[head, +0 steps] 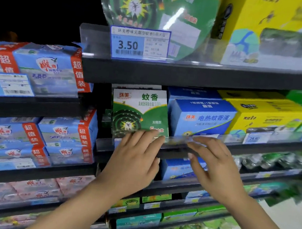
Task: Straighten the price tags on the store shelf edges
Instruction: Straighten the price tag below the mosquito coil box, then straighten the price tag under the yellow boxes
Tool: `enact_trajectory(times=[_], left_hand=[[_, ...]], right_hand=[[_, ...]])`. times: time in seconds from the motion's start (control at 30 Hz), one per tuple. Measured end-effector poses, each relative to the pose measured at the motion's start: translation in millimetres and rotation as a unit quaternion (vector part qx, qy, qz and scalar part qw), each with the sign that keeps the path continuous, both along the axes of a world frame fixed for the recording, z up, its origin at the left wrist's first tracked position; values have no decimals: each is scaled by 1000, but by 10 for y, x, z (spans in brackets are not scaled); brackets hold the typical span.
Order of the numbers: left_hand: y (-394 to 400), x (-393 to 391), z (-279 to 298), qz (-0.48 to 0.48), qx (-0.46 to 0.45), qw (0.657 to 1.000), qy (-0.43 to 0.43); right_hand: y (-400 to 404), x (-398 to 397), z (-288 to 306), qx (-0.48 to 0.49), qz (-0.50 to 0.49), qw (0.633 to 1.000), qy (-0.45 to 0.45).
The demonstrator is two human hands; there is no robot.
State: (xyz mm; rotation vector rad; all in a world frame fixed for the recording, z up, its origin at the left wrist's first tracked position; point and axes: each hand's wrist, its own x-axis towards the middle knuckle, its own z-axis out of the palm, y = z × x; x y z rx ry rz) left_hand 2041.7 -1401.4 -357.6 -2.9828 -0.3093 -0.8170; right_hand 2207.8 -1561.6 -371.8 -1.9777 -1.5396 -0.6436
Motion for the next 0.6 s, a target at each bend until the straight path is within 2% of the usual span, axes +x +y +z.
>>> enact_trajectory(times=[0.13,0.37,0.6], left_hand=[[-206,313,-10,-24,1,999,23],[-735,1037,1,-36,-4,999,13],[-1210,1642,-29,12,1,1000,18]], right_hand=[[-387,229,-8,-11,-45,999,4],[-1011,919,57,-7,-64,998,-4],[-1510,1674,32,-12,-49,999,5]])
